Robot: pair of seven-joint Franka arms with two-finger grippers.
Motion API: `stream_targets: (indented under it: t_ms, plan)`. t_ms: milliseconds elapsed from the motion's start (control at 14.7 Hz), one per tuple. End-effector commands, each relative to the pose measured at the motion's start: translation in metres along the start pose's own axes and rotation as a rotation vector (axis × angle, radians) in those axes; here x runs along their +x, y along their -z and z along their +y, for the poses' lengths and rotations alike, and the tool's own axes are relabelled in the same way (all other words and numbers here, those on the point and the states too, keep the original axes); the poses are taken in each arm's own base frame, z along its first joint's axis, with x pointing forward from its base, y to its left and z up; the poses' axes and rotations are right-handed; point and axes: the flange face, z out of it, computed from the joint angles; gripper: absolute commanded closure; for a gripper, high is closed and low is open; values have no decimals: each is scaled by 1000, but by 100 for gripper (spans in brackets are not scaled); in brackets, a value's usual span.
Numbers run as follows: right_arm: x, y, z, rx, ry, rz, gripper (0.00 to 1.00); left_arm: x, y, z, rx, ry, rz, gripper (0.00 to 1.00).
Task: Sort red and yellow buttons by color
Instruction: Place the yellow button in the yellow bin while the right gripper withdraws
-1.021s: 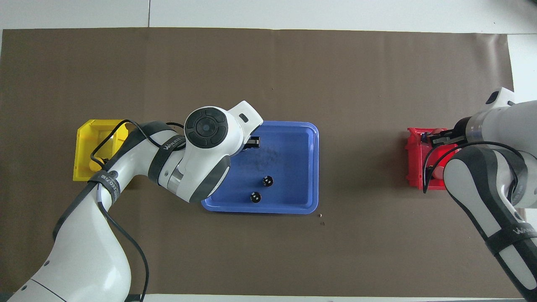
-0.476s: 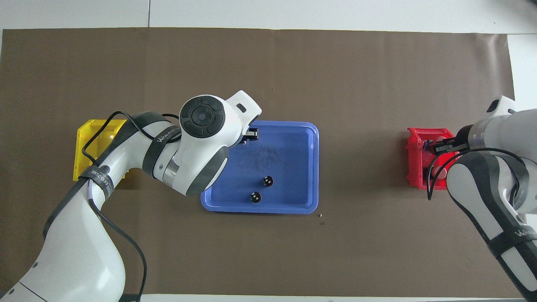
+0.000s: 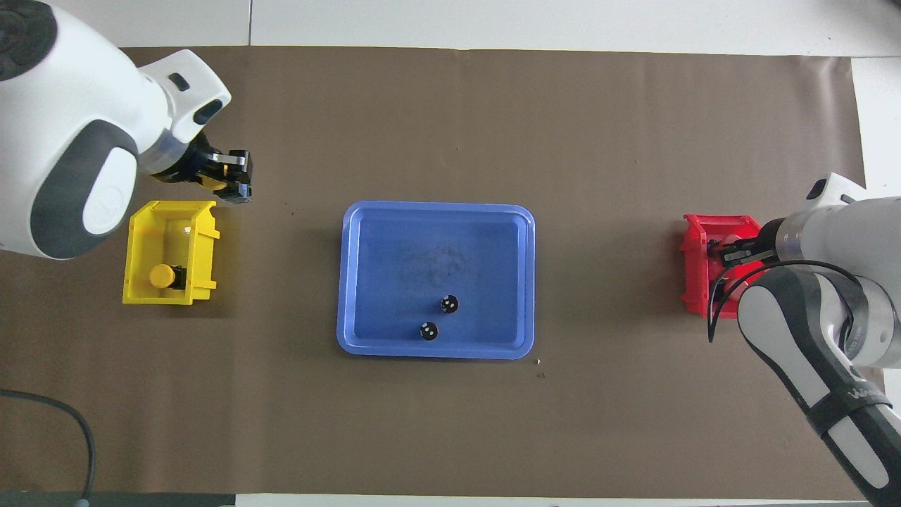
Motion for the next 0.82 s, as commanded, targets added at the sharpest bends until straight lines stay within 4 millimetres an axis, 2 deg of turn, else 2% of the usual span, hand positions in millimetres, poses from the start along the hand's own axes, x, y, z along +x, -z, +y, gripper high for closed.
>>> stream_targets:
  t_ms: [0, 68, 136, 204, 340, 408, 613, 749]
  plan:
    - [4, 18, 9, 9, 9, 3, 7, -6, -21, -69, 0, -56, -15, 99]
    - [13, 34, 13, 14, 9, -10, 0, -11, -29, -87, 1, -83, -5, 99]
    - [22, 57, 15, 18, 8, -19, 0, -18, -43, -102, 3, -88, 12, 99]
    - [32, 88, 18, 17, 2, -16, 0, -28, -60, -108, 5, -89, 30, 99]
    - [47, 150, 18, 26, 5, -29, 0, -41, -82, -108, 6, -96, 30, 99]
    - [49, 171, 17, 32, -13, -46, 0, -46, -90, -107, 4, -97, 18, 99]
    - [45, 219, 13, 51, -94, -118, 0, -61, -109, -109, 2, -94, 7, 99]
    - [42, 237, 12, 58, -105, -142, 0, -68, -128, -108, 3, -94, 20, 99]
